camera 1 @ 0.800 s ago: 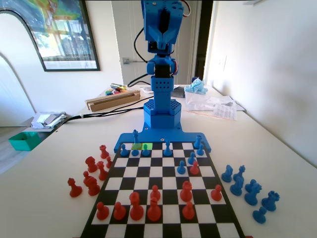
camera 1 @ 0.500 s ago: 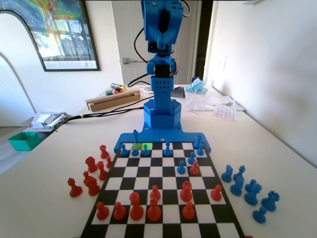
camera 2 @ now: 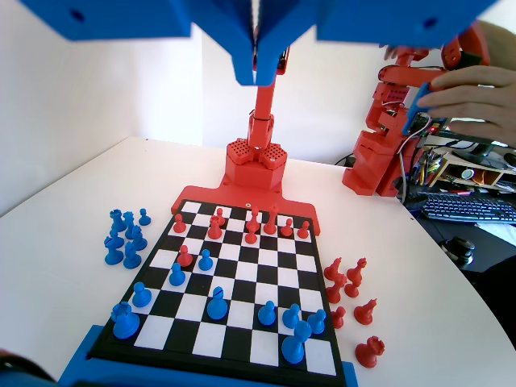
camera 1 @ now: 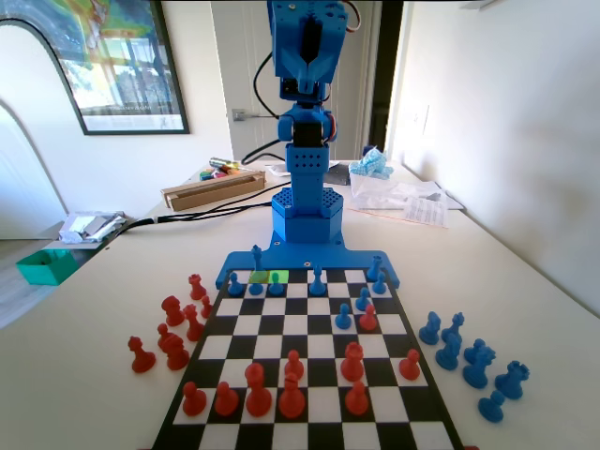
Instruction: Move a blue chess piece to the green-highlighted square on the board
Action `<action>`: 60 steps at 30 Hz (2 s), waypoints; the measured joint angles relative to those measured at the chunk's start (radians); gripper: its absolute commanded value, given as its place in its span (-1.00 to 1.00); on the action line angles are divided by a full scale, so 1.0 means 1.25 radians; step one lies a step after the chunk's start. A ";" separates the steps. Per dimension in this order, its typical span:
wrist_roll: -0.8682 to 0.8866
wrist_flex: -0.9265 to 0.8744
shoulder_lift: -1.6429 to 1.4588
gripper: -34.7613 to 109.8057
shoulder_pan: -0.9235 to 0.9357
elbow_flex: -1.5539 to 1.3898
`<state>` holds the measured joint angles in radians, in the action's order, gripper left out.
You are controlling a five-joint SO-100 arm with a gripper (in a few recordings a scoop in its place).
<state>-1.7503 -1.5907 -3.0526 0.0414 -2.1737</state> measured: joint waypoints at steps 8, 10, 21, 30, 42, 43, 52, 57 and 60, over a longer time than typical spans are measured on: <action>0.000 0.000 0.000 -0.47 0.000 0.000; 0.000 0.000 0.000 -0.51 0.000 0.000; -0.005 0.013 0.011 -0.51 -0.029 0.001; -0.140 -0.152 0.148 -0.51 -0.107 0.191; -0.486 -0.194 0.320 -0.51 0.020 0.226; -0.520 -0.194 0.342 -0.51 0.042 0.226; -0.760 -0.194 0.482 -0.51 0.173 0.199; -0.863 -0.194 0.515 -0.51 0.233 0.146; -0.908 -0.193 0.541 -0.51 0.269 0.118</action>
<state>-2.8854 -1.8316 -2.3761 0.3774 -2.0264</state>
